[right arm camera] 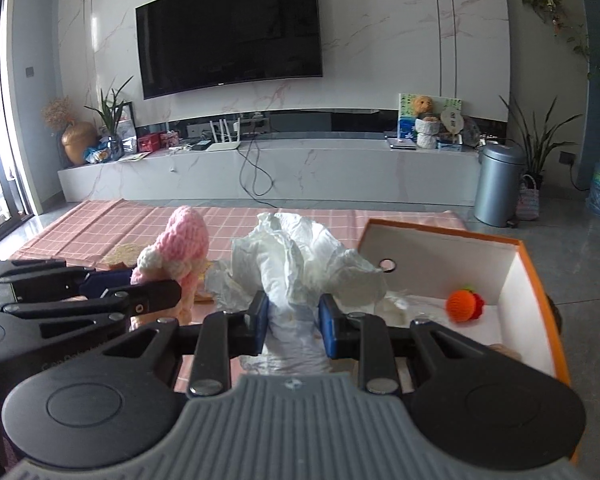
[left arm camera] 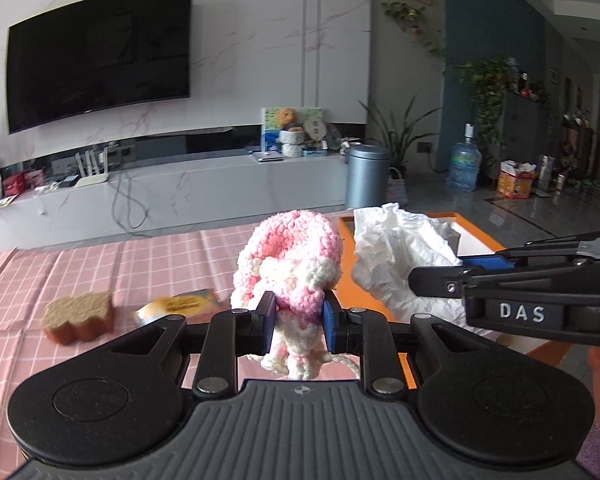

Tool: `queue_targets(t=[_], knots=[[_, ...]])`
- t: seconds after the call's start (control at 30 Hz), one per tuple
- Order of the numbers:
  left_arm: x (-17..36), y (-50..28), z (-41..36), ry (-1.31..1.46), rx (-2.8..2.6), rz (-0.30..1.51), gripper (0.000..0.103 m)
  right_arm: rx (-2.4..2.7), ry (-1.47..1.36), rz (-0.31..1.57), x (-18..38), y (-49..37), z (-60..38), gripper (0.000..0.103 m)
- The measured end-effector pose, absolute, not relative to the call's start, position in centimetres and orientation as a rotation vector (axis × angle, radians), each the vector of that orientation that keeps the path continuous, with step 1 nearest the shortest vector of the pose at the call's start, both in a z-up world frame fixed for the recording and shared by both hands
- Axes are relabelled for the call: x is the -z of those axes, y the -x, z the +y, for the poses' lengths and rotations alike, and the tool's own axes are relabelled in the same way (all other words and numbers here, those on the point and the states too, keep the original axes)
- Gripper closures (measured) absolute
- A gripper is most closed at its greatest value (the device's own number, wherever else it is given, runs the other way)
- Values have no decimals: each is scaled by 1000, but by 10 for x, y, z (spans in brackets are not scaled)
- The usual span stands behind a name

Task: Organize soft objects
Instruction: 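Carry the white tissue and pink knitted hat over the orange box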

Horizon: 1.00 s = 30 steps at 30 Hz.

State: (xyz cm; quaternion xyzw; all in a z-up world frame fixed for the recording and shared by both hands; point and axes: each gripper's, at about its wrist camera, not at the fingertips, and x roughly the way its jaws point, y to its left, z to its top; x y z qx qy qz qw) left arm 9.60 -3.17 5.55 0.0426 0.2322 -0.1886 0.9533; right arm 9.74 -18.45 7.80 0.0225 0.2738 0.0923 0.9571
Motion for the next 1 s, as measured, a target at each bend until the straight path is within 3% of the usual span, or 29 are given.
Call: queue_targets(t=[0.47,1.0], knots=[[-48,-127,-120,-241,568,462,77,-40,83,623,-72,-127,-259,77],[-26,-179,-171,-371,626,528,77,-23,240,750,-45,-212,-300,76]])
